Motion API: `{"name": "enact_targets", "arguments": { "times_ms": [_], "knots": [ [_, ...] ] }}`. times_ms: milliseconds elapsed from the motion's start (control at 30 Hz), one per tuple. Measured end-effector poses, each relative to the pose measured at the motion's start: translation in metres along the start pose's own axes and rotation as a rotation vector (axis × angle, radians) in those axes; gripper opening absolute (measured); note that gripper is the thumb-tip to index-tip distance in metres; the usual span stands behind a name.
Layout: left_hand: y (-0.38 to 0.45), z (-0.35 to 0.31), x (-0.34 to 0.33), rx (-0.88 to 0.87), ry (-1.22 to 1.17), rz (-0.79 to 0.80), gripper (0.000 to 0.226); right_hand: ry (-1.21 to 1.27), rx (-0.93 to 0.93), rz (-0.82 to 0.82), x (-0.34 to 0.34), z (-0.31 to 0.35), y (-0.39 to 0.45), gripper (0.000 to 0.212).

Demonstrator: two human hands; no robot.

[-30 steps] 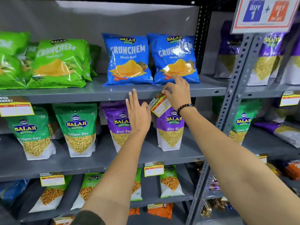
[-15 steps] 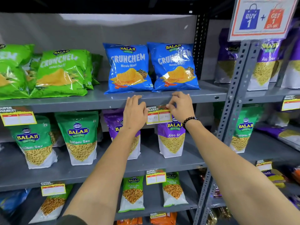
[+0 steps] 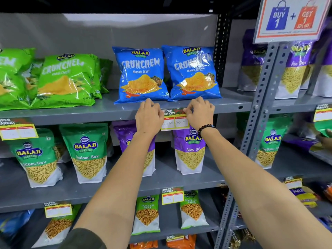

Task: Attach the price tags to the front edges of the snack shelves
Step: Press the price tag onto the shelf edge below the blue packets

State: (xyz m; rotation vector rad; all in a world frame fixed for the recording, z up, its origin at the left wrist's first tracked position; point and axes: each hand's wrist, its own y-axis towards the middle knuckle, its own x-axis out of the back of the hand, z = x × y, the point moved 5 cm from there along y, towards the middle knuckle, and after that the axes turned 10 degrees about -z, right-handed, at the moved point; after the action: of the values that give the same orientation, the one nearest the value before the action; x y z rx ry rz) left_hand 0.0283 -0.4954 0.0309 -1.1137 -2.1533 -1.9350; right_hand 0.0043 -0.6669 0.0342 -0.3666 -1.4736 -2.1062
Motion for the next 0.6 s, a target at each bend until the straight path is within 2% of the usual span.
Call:
{"name": "enact_targets", "arguments": {
  "times_ms": [200, 300, 367, 467, 600],
  "knots": [
    [-0.0001, -0.0025, -0.0004, 0.044, 0.029, 0.007, 0.022, 0.019, -0.042, -0.026, -0.0005, 0.0009, -0.0020, 0.024],
    [0.0007, -0.0003, 0.0005, 0.067, -0.002, -0.007, 0.021, 0.060, -0.063, -0.045, -0.0007, 0.0027, -0.0042, 0.039],
    [0.0021, -0.0007, -0.0003, 0.080, -0.014, -0.009, 0.034, 0.058, -0.080, -0.052, -0.0018, 0.0054, -0.0050, 0.053],
    [0.0050, -0.0042, -0.0049, 0.078, 0.067, 0.013, 0.054, 0.025, -0.092, -0.062, -0.0027, 0.0076, -0.0044, 0.061],
    [0.0090, -0.0046, -0.0086, 0.088, 0.125, 0.005, 0.058, -0.014, -0.090, -0.069, -0.0029, 0.0082, -0.0038, 0.061]
  ]
}}
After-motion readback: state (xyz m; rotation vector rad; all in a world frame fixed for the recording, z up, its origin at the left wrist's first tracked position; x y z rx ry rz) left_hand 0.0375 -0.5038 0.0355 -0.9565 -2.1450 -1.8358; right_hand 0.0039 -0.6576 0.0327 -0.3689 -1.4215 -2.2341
